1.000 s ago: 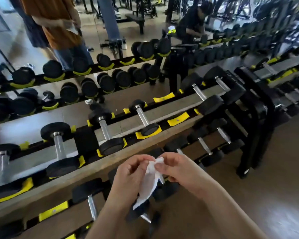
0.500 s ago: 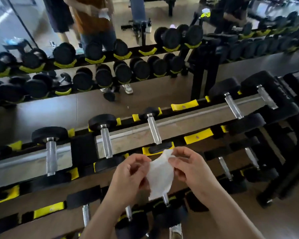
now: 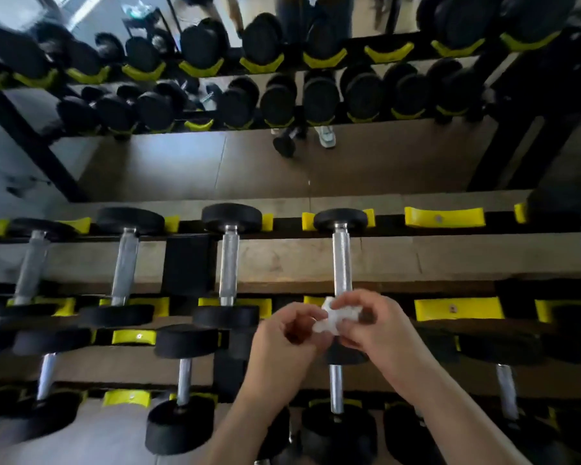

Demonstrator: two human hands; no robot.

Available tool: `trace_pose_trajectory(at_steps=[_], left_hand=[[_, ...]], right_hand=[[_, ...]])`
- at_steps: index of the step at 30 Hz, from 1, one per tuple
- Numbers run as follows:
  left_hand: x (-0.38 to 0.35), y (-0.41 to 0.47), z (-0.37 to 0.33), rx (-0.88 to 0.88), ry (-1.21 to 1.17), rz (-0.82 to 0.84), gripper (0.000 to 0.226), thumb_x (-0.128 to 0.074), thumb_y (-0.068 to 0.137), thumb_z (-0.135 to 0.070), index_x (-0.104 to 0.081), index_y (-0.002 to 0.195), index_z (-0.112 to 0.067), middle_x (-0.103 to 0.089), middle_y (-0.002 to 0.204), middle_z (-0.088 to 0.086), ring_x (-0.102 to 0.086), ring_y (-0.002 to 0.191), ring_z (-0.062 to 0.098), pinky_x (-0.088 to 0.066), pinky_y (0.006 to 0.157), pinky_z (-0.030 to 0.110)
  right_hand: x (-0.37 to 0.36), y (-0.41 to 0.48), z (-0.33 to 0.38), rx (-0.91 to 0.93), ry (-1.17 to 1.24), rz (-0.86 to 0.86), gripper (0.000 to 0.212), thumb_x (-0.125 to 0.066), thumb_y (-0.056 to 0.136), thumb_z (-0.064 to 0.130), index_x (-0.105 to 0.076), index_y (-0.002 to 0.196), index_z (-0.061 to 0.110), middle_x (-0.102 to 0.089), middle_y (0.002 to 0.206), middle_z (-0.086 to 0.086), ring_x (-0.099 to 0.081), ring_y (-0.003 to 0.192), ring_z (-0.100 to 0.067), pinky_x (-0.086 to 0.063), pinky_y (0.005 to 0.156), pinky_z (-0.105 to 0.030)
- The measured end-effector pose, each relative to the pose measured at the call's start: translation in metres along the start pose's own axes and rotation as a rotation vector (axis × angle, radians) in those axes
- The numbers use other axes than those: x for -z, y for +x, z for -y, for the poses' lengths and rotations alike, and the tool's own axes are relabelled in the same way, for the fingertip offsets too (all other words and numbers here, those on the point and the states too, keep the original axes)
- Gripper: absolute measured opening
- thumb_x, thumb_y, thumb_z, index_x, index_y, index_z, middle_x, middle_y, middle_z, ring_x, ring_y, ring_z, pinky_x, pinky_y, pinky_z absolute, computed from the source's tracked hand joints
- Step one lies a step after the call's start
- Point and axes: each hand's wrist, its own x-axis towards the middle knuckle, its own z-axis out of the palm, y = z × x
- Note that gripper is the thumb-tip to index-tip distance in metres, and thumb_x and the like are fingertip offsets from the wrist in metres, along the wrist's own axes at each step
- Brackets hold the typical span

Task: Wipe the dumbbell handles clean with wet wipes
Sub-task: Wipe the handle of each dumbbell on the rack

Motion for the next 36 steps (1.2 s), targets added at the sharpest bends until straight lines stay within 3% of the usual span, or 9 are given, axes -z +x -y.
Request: trace_pose_trajectory(at_steps=[4, 6, 11, 16, 21, 26, 29, 31, 36], left_hand=[[0.017, 0.007, 0.013, 0.051, -0.060, -0.057, 0.020, -0.077, 0.080, -0.011, -0.074, 0.083, -0.030, -0.071, 0.079, 0.008, -0.067, 0.080, 0.034, -0.056, 0.079, 0.054], [0.024, 0.010, 0.016, 0.053, -0.043, -0.044, 0.013, -0.074, 0.083, -0.017, -0.073, 0.083, -0.030, -0.072, 0.080, 0.004, -0.069, 0.081, 0.030, -0.056, 0.080, 0.053], [0.053, 0.024, 0.025, 0.009, 0.055, -0.058, 0.014, -0.068, 0.089, -0.015, -0.073, 0.079, -0.025, -0.069, 0.072, -0.009, -0.062, 0.066, 0.001, -0.048, 0.060, 0.014], [0.084, 0.046, 0.048, -0.045, 0.141, -0.090, 0.011, -0.066, 0.090, -0.019, -0.065, 0.088, -0.029, -0.069, 0.078, -0.010, -0.065, 0.075, 0.004, -0.051, 0.066, 0.016], [0.101, 0.066, 0.066, -0.074, 0.125, -0.022, 0.014, -0.070, 0.087, -0.015, -0.064, 0.088, -0.028, -0.070, 0.080, -0.011, -0.066, 0.076, 0.005, -0.053, 0.066, 0.018], [0.092, 0.089, 0.061, -0.179, 0.223, 0.031, 0.021, -0.062, 0.091, -0.012, -0.055, 0.090, -0.031, -0.061, 0.082, -0.013, -0.059, 0.077, 0.001, -0.049, 0.063, 0.015], [0.073, 0.097, 0.049, -0.254, 0.192, 0.039, 0.035, -0.062, 0.088, -0.009, -0.051, 0.098, -0.040, -0.058, 0.100, -0.017, -0.057, 0.097, -0.002, -0.050, 0.078, 0.014], [0.054, 0.102, 0.043, -0.245, 0.112, 0.087, 0.026, -0.063, 0.088, -0.014, -0.056, 0.098, -0.037, -0.062, 0.096, -0.014, -0.061, 0.093, 0.002, -0.050, 0.077, 0.016], [-0.011, 0.109, 0.055, -0.329, 0.313, 0.224, 0.016, -0.069, 0.084, -0.035, -0.061, 0.098, -0.033, -0.058, 0.095, -0.020, -0.054, 0.091, -0.002, -0.046, 0.078, 0.015]], right_hand=[[-0.017, 0.025, -0.005, -0.047, 0.164, -0.043, 0.031, -0.068, 0.082, -0.003, -0.064, 0.101, 0.021, -0.070, 0.089, -0.007, -0.067, 0.076, -0.020, -0.056, 0.069, -0.033], [-0.027, 0.033, -0.005, -0.092, 0.259, -0.020, 0.023, -0.066, 0.085, 0.000, -0.066, 0.102, 0.016, -0.072, 0.090, -0.006, -0.069, 0.080, -0.020, -0.056, 0.071, -0.032], [-0.054, 0.055, -0.005, -0.181, 0.508, 0.000, 0.018, -0.059, 0.090, -0.001, -0.070, 0.102, 0.006, -0.069, 0.079, -0.008, -0.055, 0.057, -0.009, -0.046, 0.051, -0.018], [-0.100, 0.081, -0.010, -0.197, 0.426, -0.019, 0.023, -0.053, 0.097, 0.011, -0.073, 0.097, 0.023, -0.068, 0.103, -0.012, -0.066, 0.089, -0.023, -0.053, 0.071, -0.031], [-0.130, 0.094, -0.008, -0.162, 0.331, -0.184, 0.015, -0.054, 0.097, 0.014, -0.059, 0.106, 0.026, -0.063, 0.104, -0.007, -0.065, 0.087, -0.024, -0.057, 0.067, -0.035], [-0.110, 0.104, -0.003, -0.196, 0.325, -0.261, 0.017, -0.062, 0.093, 0.014, -0.064, 0.108, 0.020, -0.069, 0.102, -0.008, -0.069, 0.092, -0.027, -0.057, 0.084, -0.046], [-0.082, 0.105, -0.002, -0.122, 0.185, -0.228, 0.014, -0.066, 0.090, 0.016, -0.067, 0.103, 0.019, -0.071, 0.096, -0.006, -0.069, 0.088, -0.024, -0.058, 0.078, -0.041], [-0.060, 0.105, -0.004, -0.008, 0.071, -0.239, 0.010, -0.070, 0.086, 0.017, -0.065, 0.094, 0.022, -0.071, 0.090, -0.005, -0.068, 0.079, -0.018, -0.056, 0.067, -0.032], [-0.006, 0.115, -0.024, 0.427, -0.578, -0.518, 0.013, -0.071, 0.082, 0.009, -0.067, 0.091, 0.018, -0.063, 0.087, 0.012, -0.060, 0.080, 0.001, -0.041, 0.069, -0.001]])
